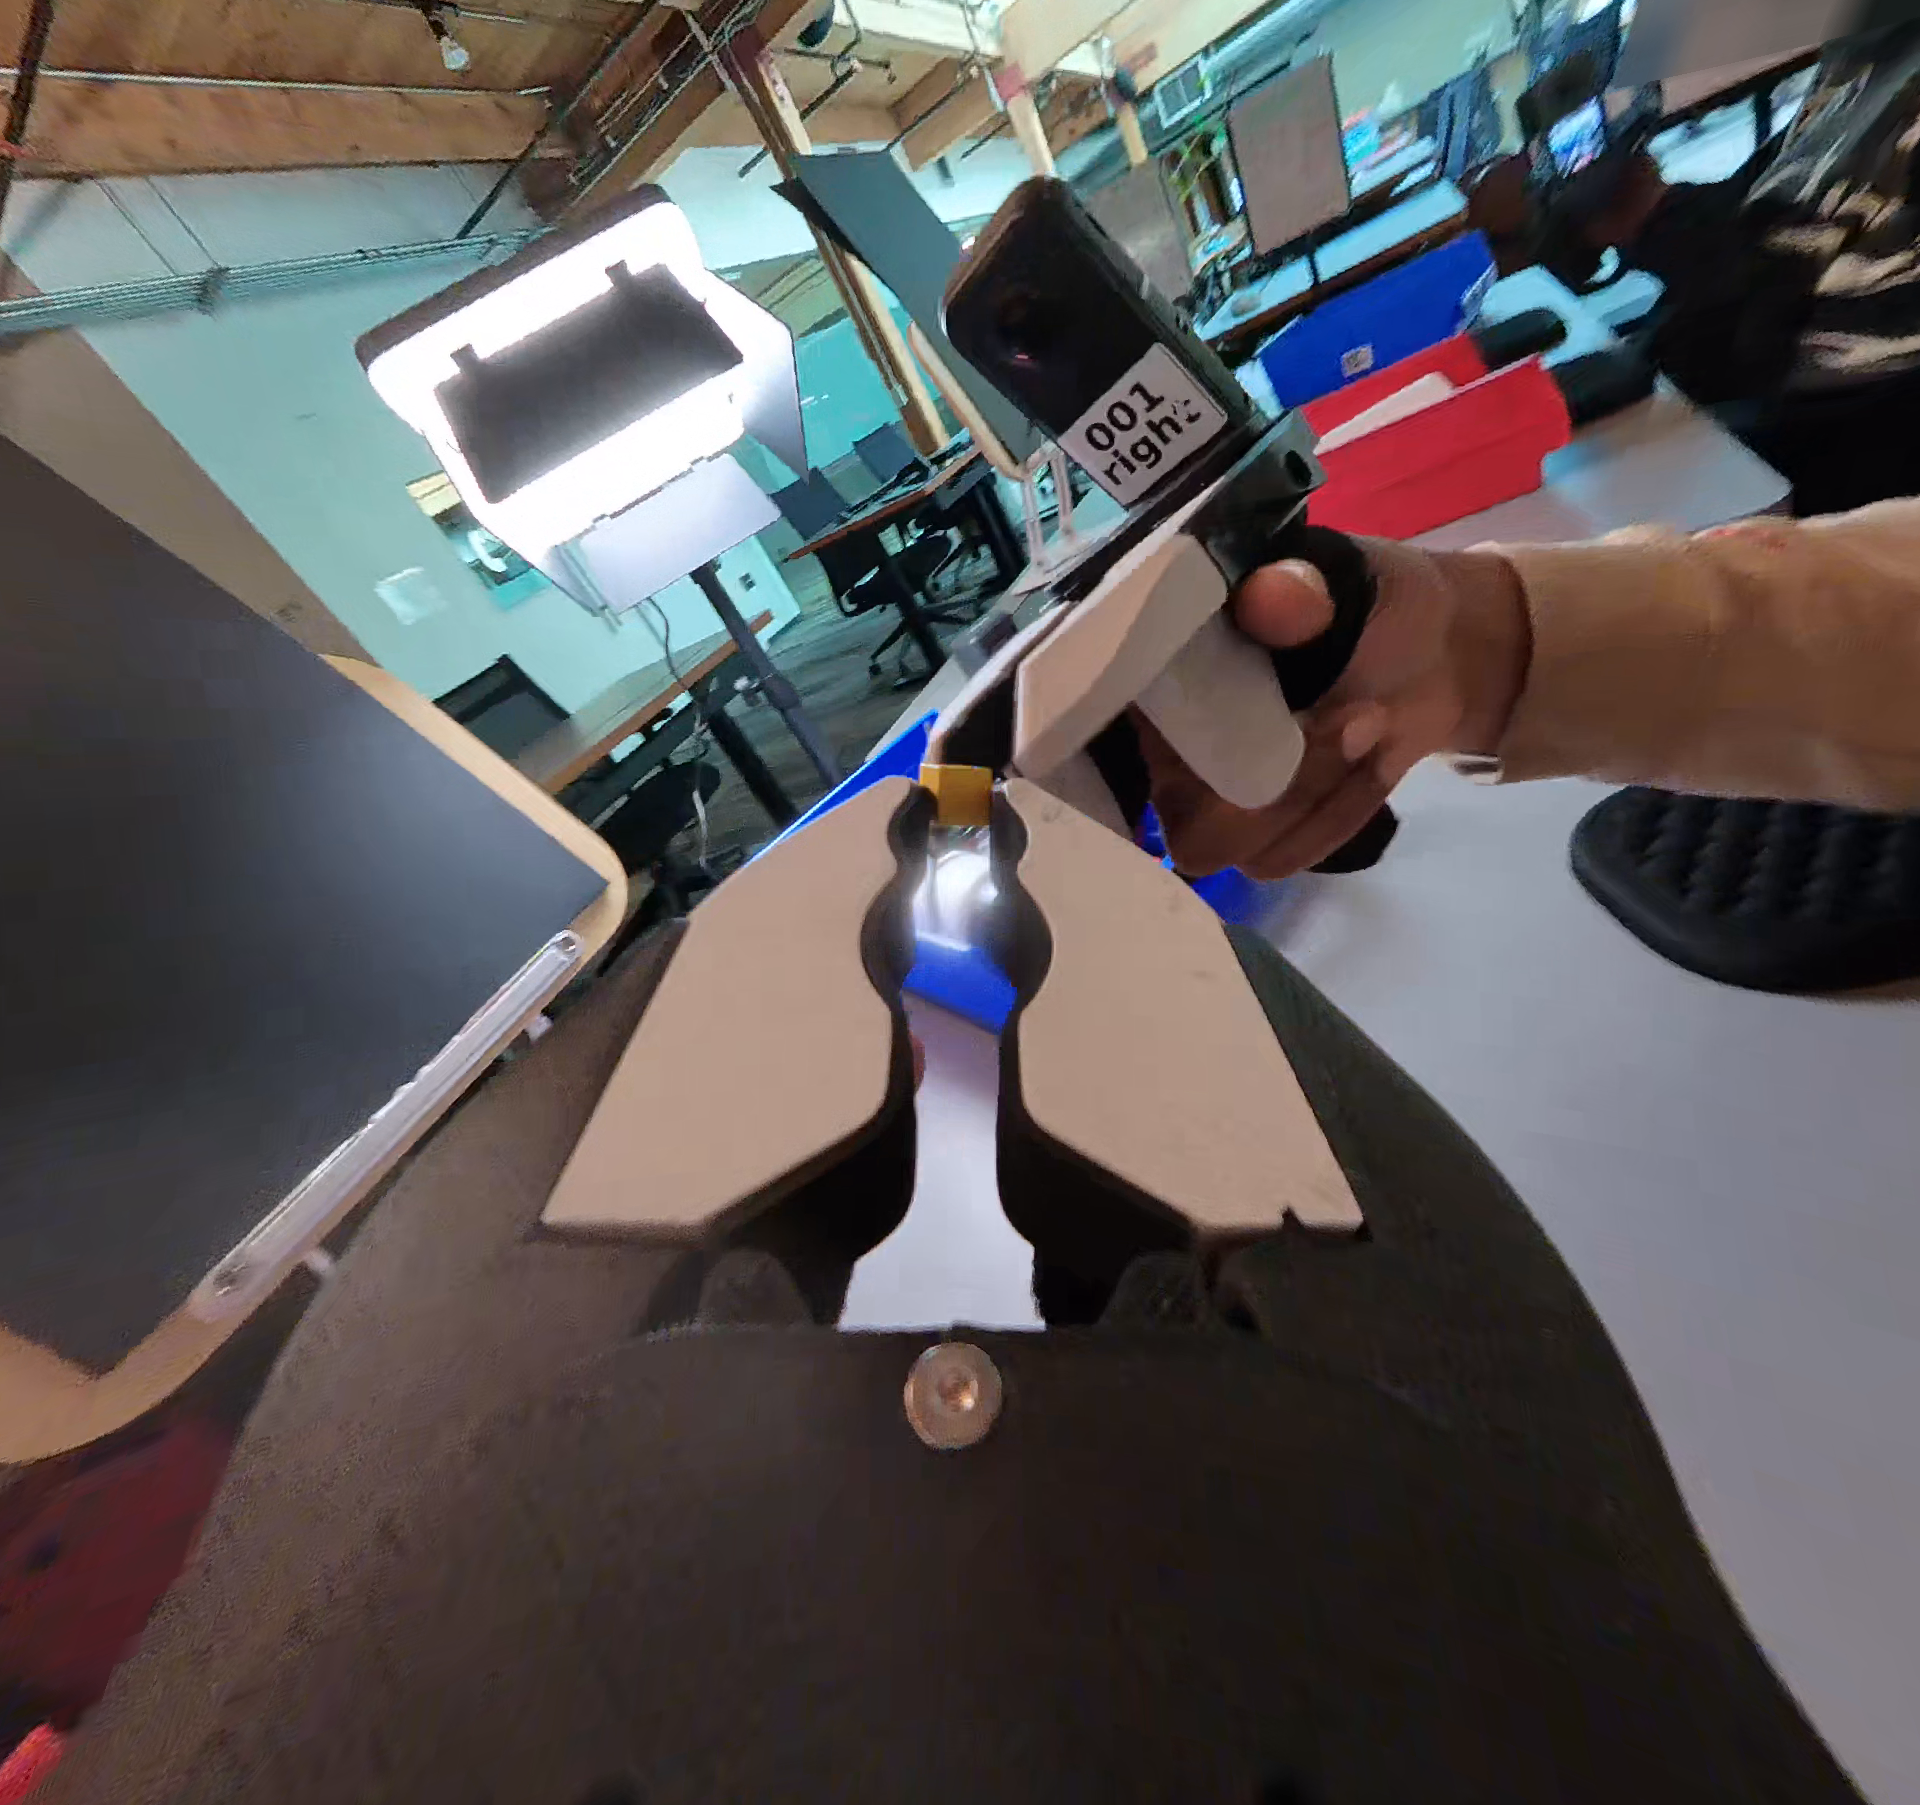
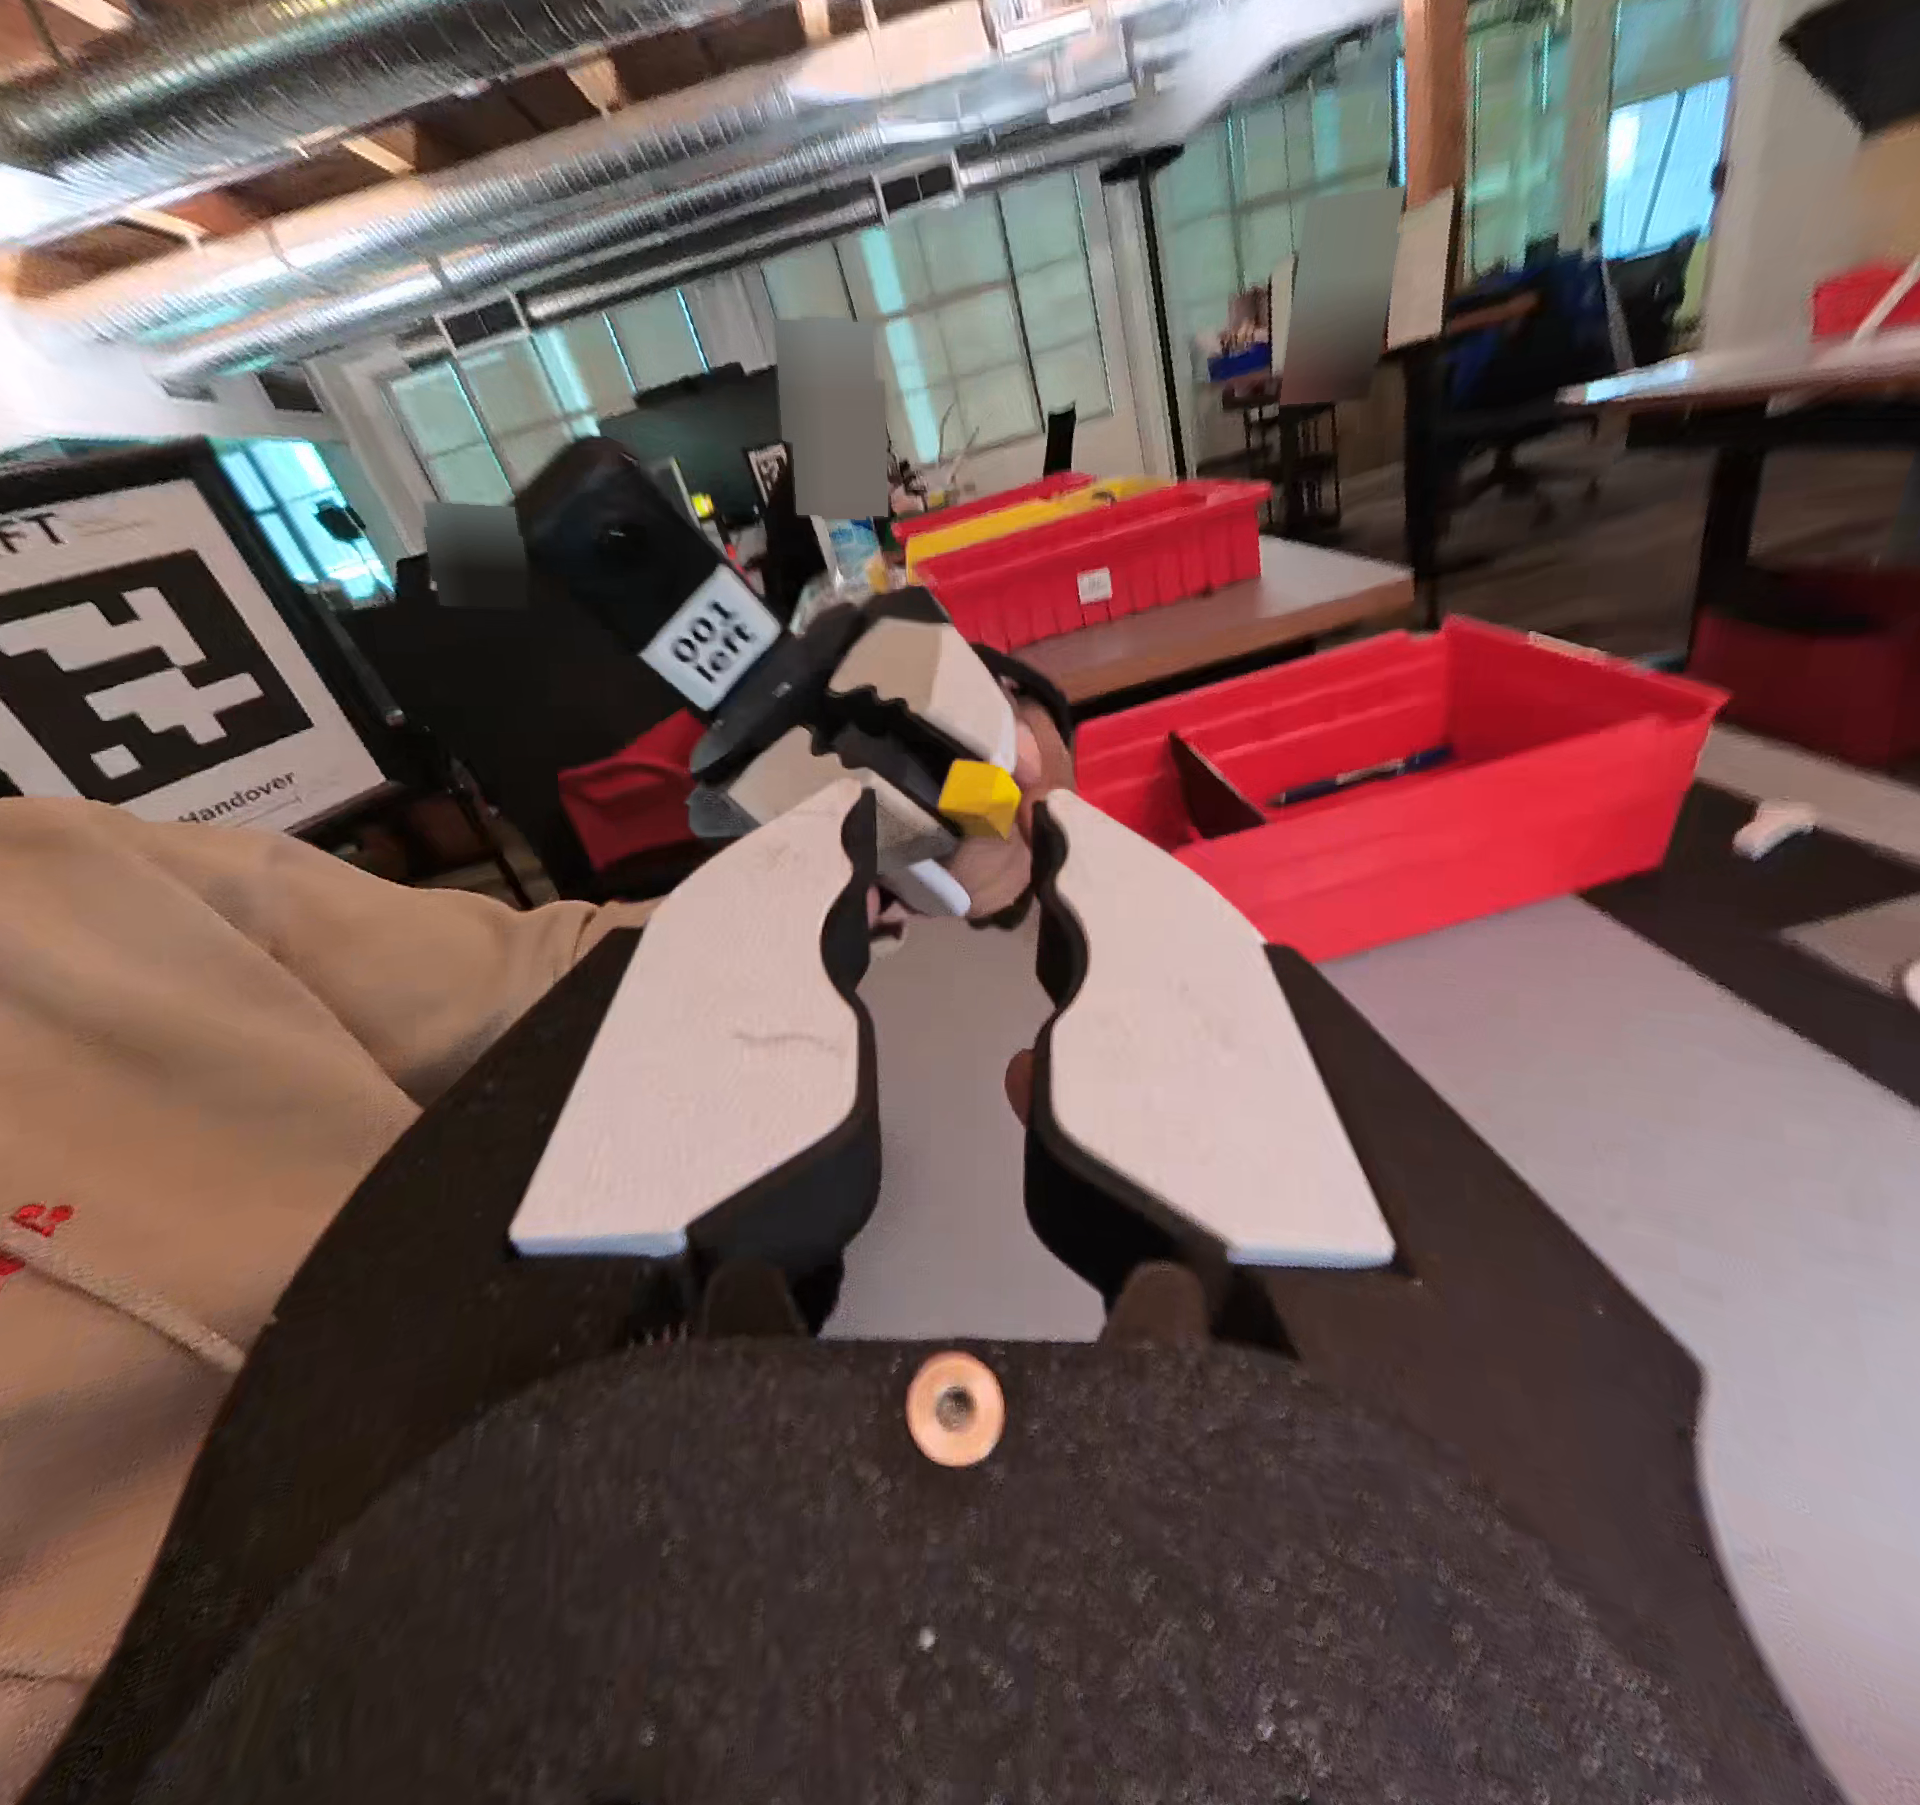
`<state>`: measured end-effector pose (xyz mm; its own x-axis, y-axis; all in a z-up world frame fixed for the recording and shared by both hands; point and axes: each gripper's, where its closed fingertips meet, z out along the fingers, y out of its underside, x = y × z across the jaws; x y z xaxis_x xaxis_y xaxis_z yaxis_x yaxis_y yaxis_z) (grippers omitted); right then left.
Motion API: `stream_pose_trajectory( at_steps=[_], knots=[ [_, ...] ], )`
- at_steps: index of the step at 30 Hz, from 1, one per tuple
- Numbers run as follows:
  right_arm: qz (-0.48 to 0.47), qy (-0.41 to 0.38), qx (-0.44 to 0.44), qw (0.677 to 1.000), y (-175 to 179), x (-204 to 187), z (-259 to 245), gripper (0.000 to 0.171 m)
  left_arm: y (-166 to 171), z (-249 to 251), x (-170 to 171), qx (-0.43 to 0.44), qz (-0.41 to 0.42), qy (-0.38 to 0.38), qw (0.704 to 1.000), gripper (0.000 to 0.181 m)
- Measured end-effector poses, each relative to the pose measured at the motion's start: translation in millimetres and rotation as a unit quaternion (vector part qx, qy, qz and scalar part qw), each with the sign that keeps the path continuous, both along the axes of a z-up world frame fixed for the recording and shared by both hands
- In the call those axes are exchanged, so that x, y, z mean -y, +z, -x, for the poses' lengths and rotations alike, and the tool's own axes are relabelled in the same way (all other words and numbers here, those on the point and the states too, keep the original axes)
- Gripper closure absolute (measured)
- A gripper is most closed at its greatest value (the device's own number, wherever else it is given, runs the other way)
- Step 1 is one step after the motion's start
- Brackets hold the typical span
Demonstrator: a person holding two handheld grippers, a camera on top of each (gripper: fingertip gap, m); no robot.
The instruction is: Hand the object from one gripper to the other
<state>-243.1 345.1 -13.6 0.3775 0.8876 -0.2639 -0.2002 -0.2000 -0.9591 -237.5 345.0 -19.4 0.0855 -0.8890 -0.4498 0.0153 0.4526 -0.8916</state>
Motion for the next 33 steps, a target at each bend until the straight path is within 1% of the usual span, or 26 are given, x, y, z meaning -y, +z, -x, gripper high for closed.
stream_pose_trajectory(
  at_steps=[1,3,5,6,9,13,16,18,20,21,22,26,27,28,30,31,32,33],
  knots=[
    [0.015,-0.002,0.015,1.0,-8,-3,3,0.147,-3,-1,-2,-0.005,-0.011,0.011,1.0,0.17],
    [0.015,-0.007,0.01,1.0,-9,-5,2,0.153,-5,-1,-5,-0.009,-0.024,0.022,0.999,0.17],
    [0.009,-0.022,0.012,1.0,-8,-9,-4,0.17,-6,0,-10,-0.018,-0.031,0.039,0.999,0.171],
    [0.002,-0.03,0.015,0.999,-8,-11,-7,0.171,-8,0,-12,-0.025,-0.033,0.044,0.998,0.171],
    [-0.016,-0.031,0.041,0.999,-14,-11,-10,0.171,-13,-2,-14,-0.031,-0.024,0.043,0.998,0.171],
    [-0.017,-0.054,0.039,0.998,-16,-19,-14,0.17,-21,-6,-19,-0.048,-0.053,0.066,0.995,0.171],
    [0.024,-0.044,0.011,0.999,-19,-23,-17,0.151,-25,-7,-21,-0.059,-0.064,0.074,0.993,0.171],
    [0.057,-0.028,-0.008,0.998,-23,-25,-14,0.145,-26,-8,-19,-0.062,-0.067,0.073,0.993,0.171],
    [0.073,-0.006,-0.016,0.997,-28,-23,-6,0.147,-26,-9,-18,-0.065,-0.071,0.072,0.993,0.171],
    [0.079,0.005,-0.021,0.997,-29,-21,-3,0.157,-26,-9,-17,-0.066,-0.074,0.073,0.992,0.171],
    [0.082,0.008,-0.029,0.996,-28,-21,-1,0.16,-26,-9,-17,-0.064,-0.076,0.074,0.992,0.171],
    [0.053,0.008,-0.009,0.998,-25,-17,-2,0.16,-23,-9,-14,-0.058,-0.065,0.065,0.994,0.171],
    [0.033,-0.005,0.009,0.999,-24,-18,-4,0.16,-23,-9,-14,-0.058,-0.046,0.058,0.996,0.172],
    [0.002,-0.036,0.037,0.999,-24,-21,-8,0.16,-24,-8,-15,-0.058,-0.012,0.043,0.997,0.168],
    [-0.084,-0.106,0.12,0.983,-23,-26,-19,0.16,-23,-6,-16,-0.053,0.091,0.002,0.994,0.16],
    [-0.134,-0.138,0.169,0.967,-23,-26,-22,0.16,-21,-4,-18,-0.046,0.149,-0.018,0.988,0.156],
    [-0.191,-0.168,0.221,0.941,-24,-27,-24,0.16,-20,-3,-19,-0.042,0.205,-0.04,0.977,0.153],
    [-0.249,-0.192,0.274,0.909,-26,-26,-22,0.16,-20,-3,-17,-0.043,0.254,-0.064,0.964,0.15]
  ],
)
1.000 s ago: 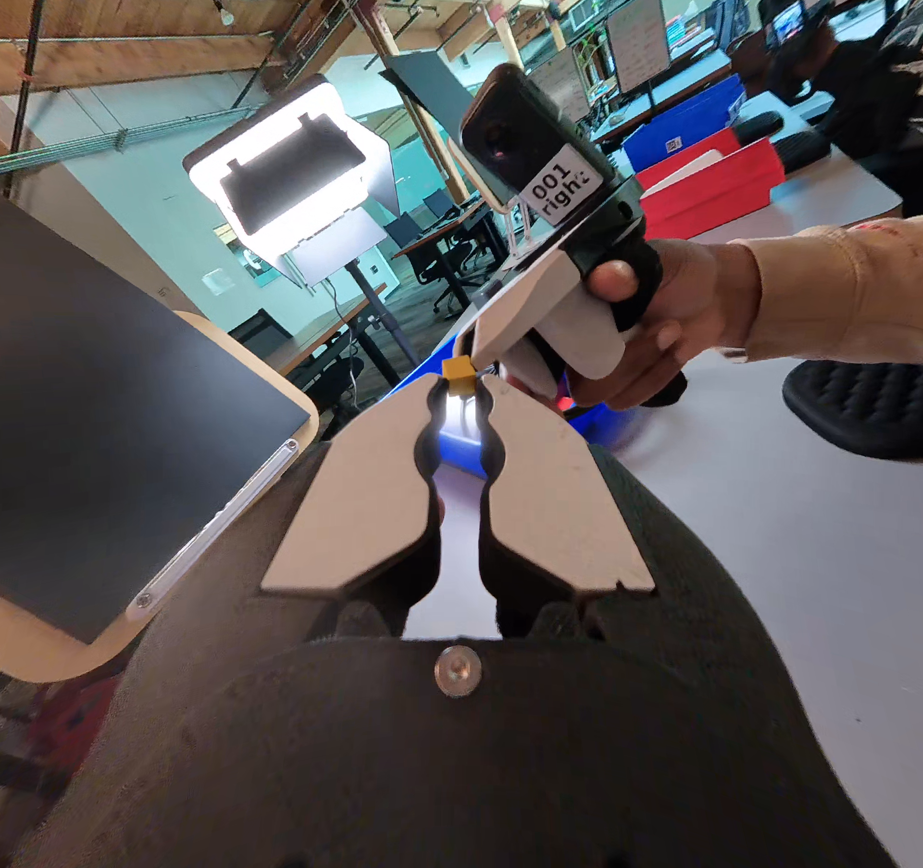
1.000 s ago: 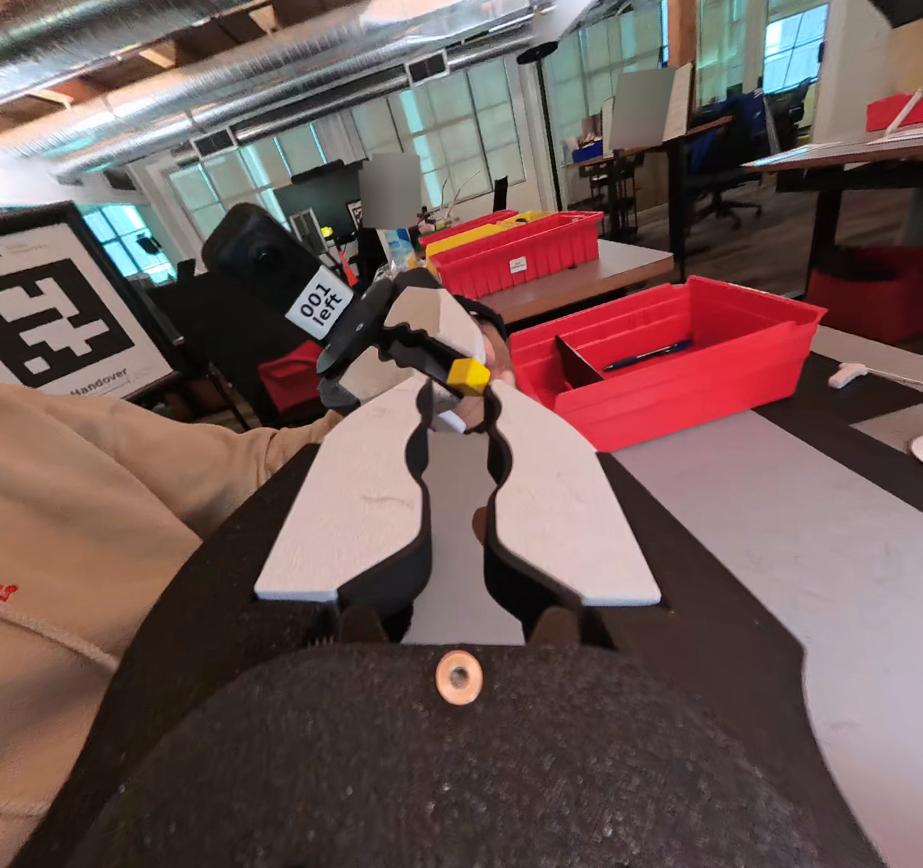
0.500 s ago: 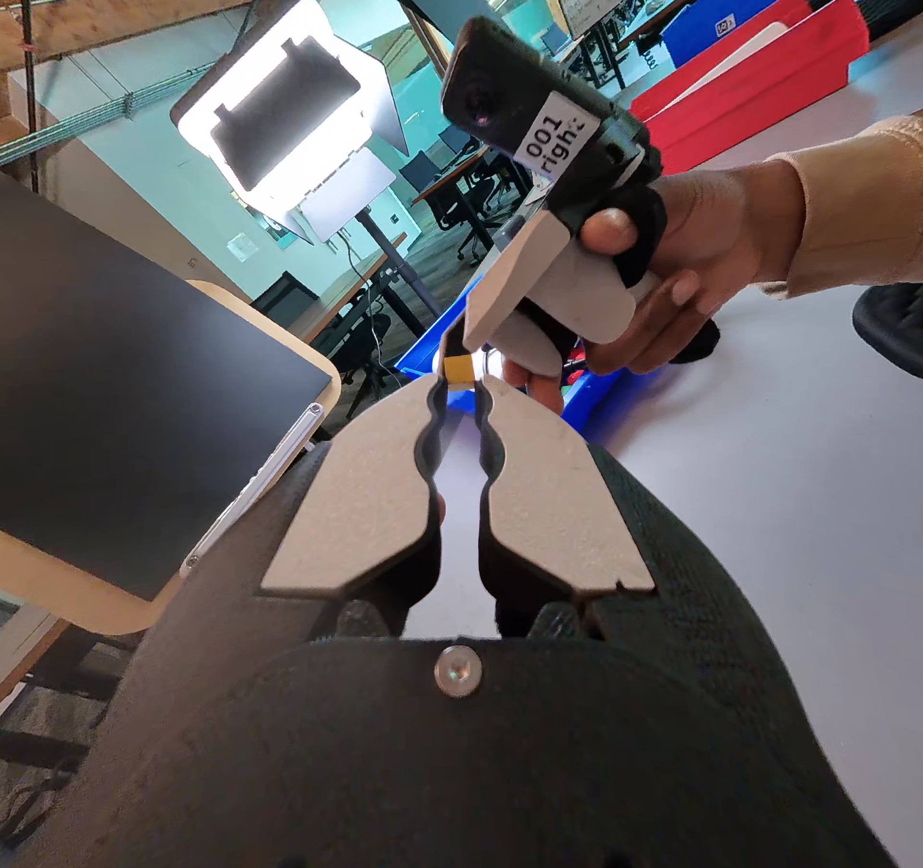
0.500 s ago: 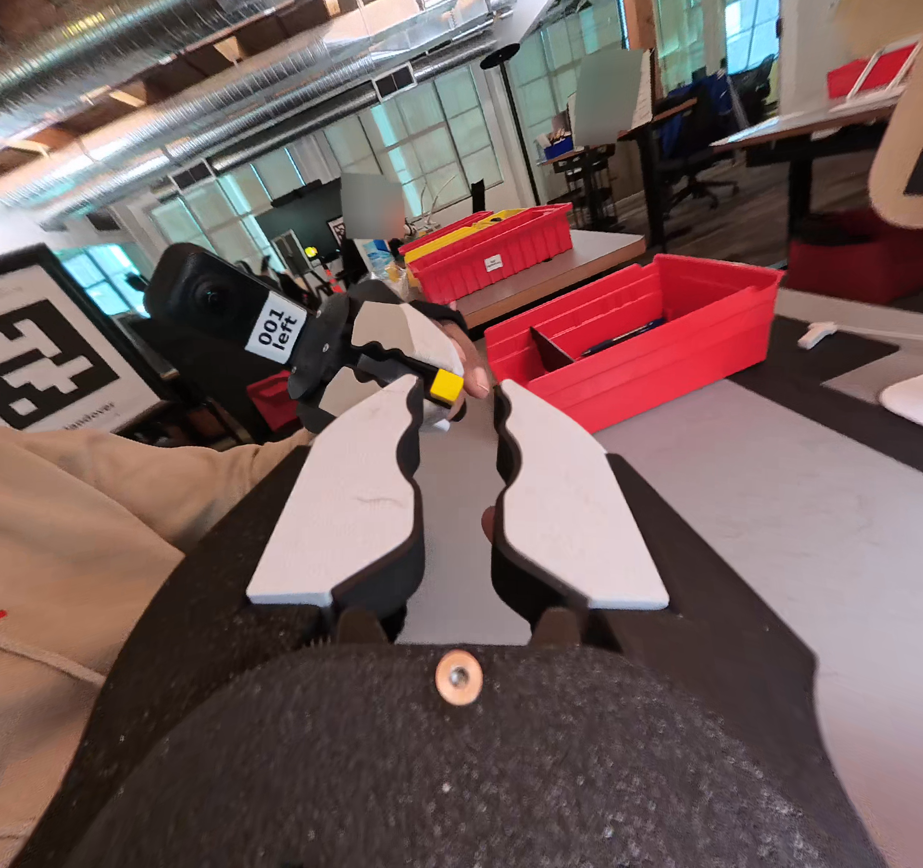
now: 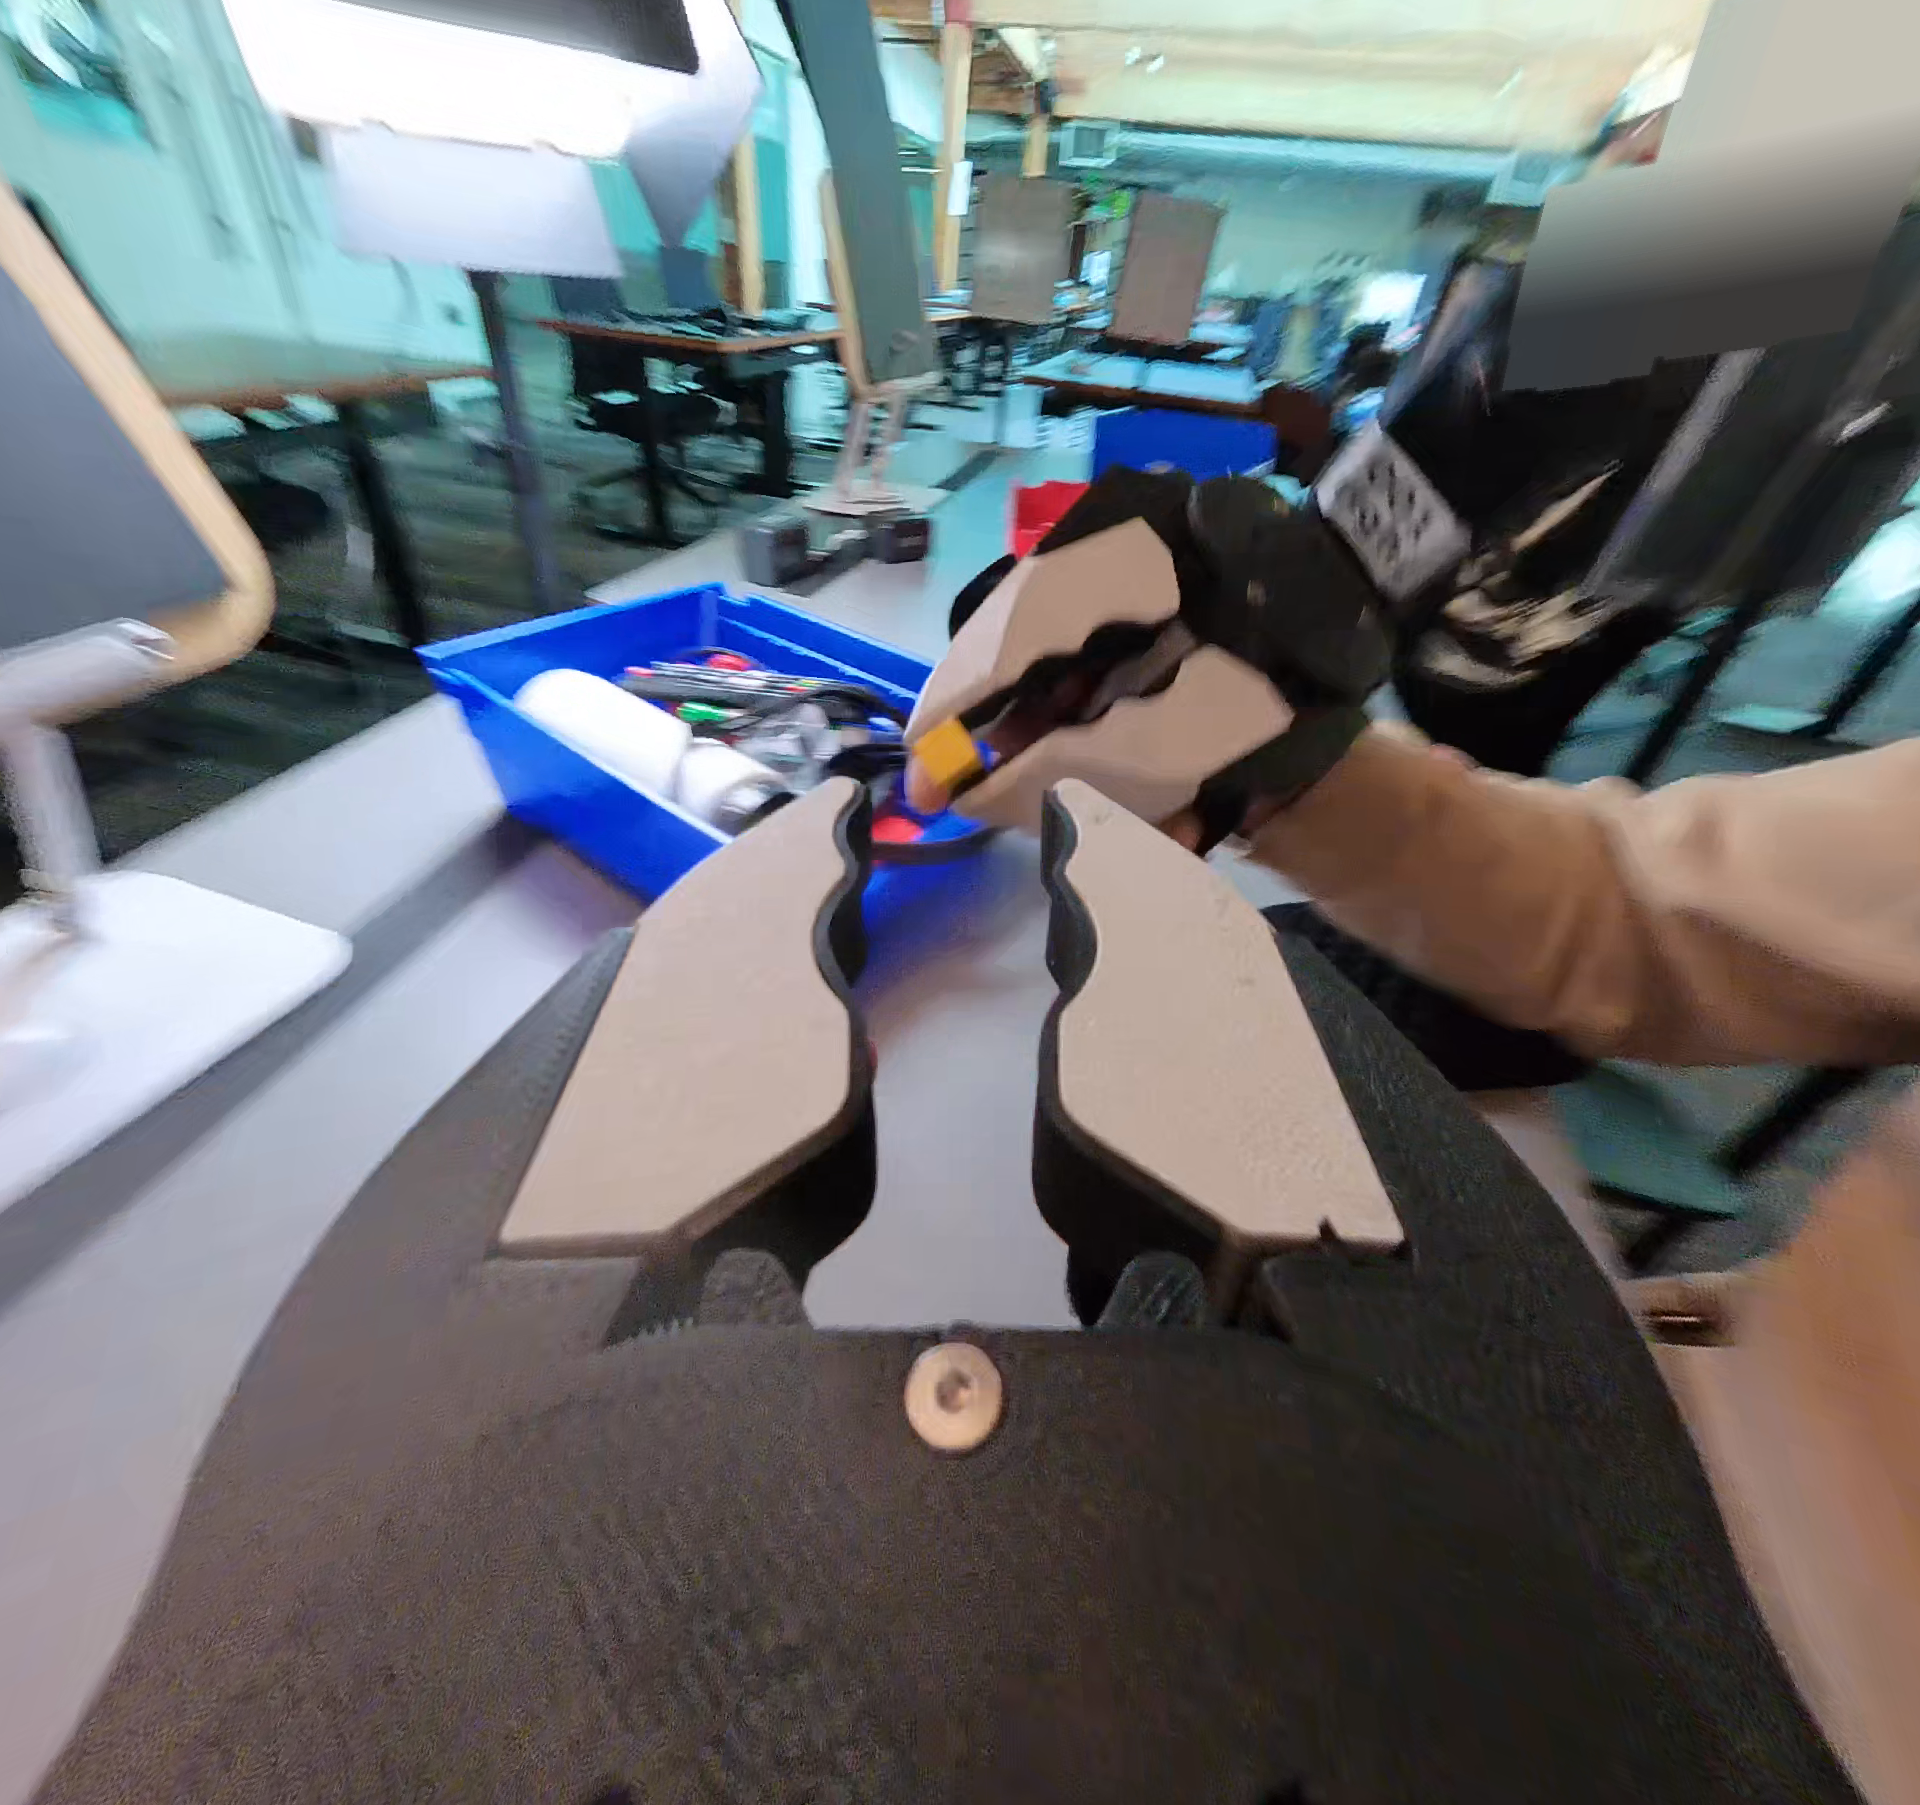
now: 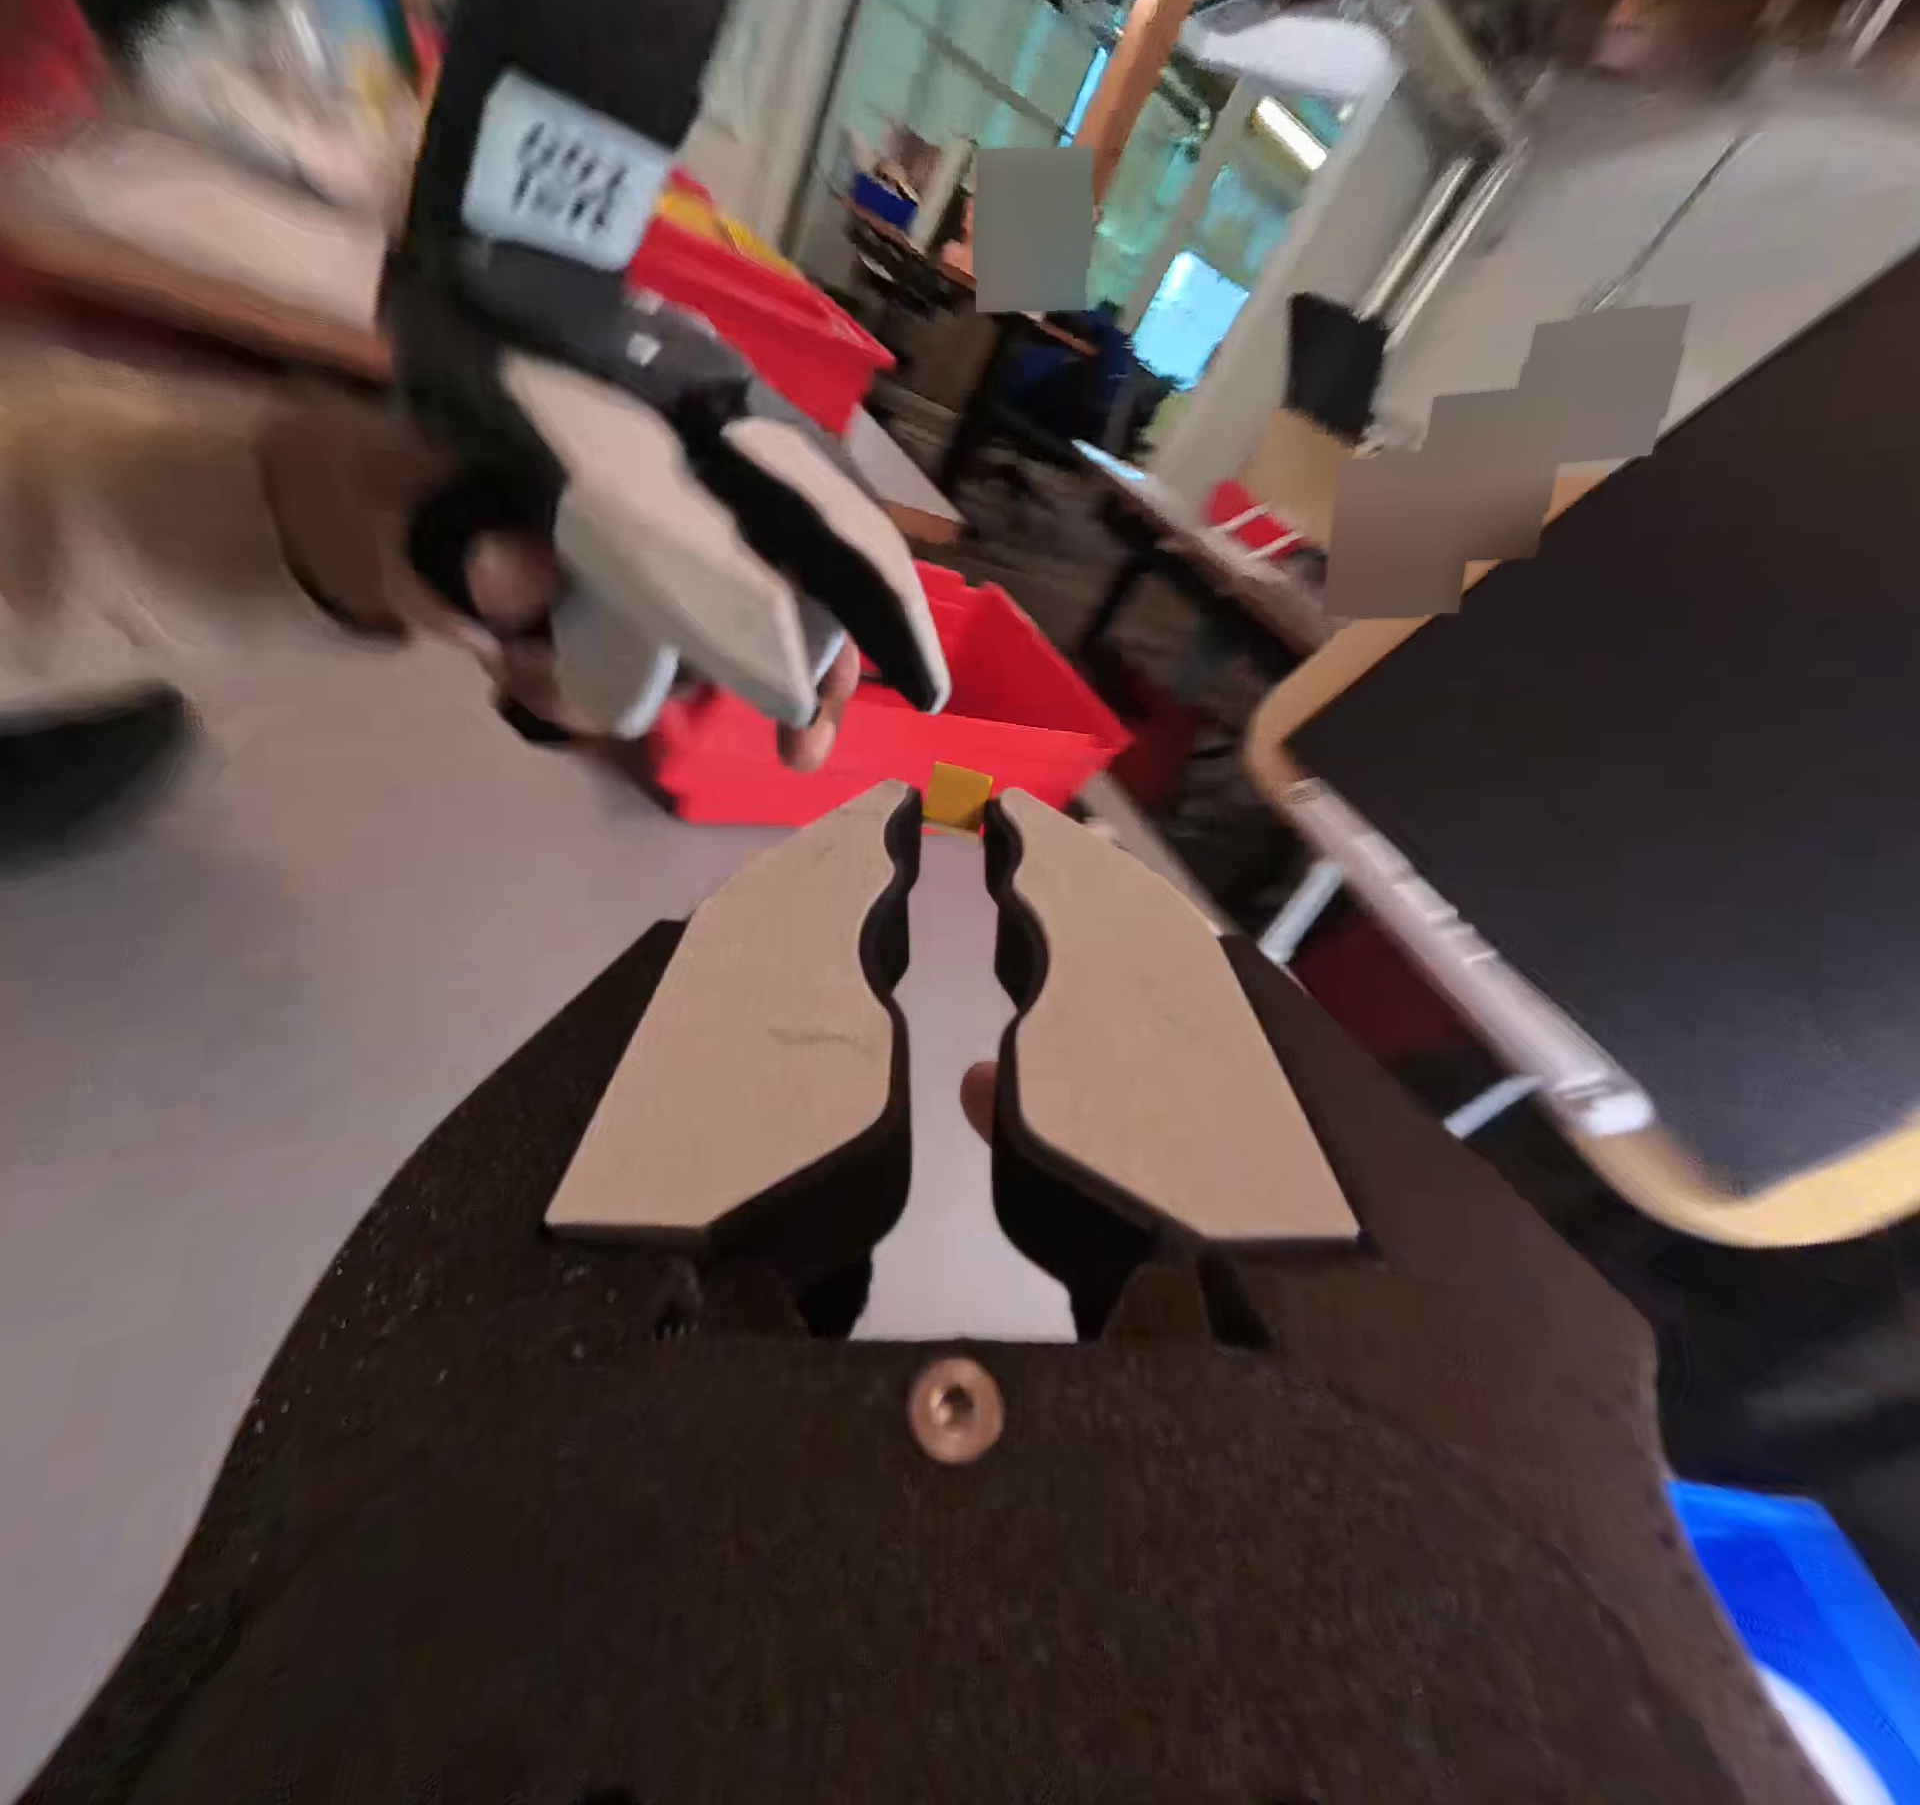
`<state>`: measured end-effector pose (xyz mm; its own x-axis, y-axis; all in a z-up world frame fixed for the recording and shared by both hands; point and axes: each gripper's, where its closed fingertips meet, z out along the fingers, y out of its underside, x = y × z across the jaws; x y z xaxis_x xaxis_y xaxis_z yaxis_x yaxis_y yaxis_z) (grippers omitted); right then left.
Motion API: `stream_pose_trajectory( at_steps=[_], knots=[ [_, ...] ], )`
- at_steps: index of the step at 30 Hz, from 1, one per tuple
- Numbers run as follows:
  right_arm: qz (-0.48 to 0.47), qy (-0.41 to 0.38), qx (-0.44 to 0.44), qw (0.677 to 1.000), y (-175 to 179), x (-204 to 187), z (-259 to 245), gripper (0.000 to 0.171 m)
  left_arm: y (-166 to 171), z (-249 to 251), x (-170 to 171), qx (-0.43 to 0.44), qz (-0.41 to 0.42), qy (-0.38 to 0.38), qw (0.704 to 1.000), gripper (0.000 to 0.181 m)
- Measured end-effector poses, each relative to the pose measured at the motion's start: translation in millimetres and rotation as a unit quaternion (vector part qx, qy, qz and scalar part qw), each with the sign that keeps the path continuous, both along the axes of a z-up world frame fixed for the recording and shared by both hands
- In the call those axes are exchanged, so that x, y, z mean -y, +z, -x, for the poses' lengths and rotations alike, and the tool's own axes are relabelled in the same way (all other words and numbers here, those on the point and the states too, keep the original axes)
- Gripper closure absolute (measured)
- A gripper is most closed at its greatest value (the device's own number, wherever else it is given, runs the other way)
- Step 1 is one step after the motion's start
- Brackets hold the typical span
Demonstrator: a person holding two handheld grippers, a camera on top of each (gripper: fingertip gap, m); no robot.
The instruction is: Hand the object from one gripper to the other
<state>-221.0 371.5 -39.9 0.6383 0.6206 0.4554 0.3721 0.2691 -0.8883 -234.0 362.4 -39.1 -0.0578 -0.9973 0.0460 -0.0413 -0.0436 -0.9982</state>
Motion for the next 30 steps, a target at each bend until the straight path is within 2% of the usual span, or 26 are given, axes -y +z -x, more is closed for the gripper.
stream_pose_trajectory(
  at_steps=[2,4,9,11,13,14,16,19,21,23,25,27,30],
  knots=[
    [-0.086,-0.038,0.118,0.989,-9,0,9,0.16,-2,-2,6,0.001,0.068,-0.04,0.997,0.149],
    [-0.153,-0.059,0.197,0.967,-14,2,20,0.16,-9,-5,10,-0.017,0.087,-0.056,0.994,0.152],
    [-0.216,-0.067,0.242,0.944,-8,10,26,0.16,-11,-6,16,-0.037,0.056,-0.054,0.996,0.168],
    [-0.196,-0.042,0.196,0.96,-2,15,30,0.158,-5,-2,17,-0.023,0.027,-0.054,0.998,0.17],
    [-0.086,0.008,0.089,0.992,1,19,31,0.151,1,0,10,0.001,-0.04,-0.02,0.999,0.17],
    [-0.017,0.047,0.021,0.999,3,22,31,0.145,3,2,6,0.01,-0.086,0.006,0.996,0.171],
    [0.121,0.123,-0.121,0.978,12,27,29,0.141,9,3,4,0.032,-0.199,0.053,0.978,0.17],
    [0.254,0.18,-0.265,0.913,19,24,25,0.141,6,-1,5,0.032,-0.339,0.109,0.934,0.17],
    [0.294,0.183,-0.275,0.897,11,22,29,0.142,3,-5,8,0.033,-0.41,0.131,0.902,0.17],
    [0.318,0.172,-0.26,0.895,0,20,34,0.147,1,-6,8,0.03,-0.471,0.156,0.868,0.17],
    [0.305,0.162,-0.255,0.903,0,18,32,0.157,2,-7,10,0.038,-0.498,0.163,0.851,0.17],
    [0.282,0.161,-0.232,0.917,0,19,30,0.158,2,-7,10,0.039,-0.473,0.152,0.867,0.165],
    [0.156,0.095,-0.146,0.972,6,14,18,0.159,0,-5,12,0.052,-0.316,0.073,0.944,0.151]
  ],
)
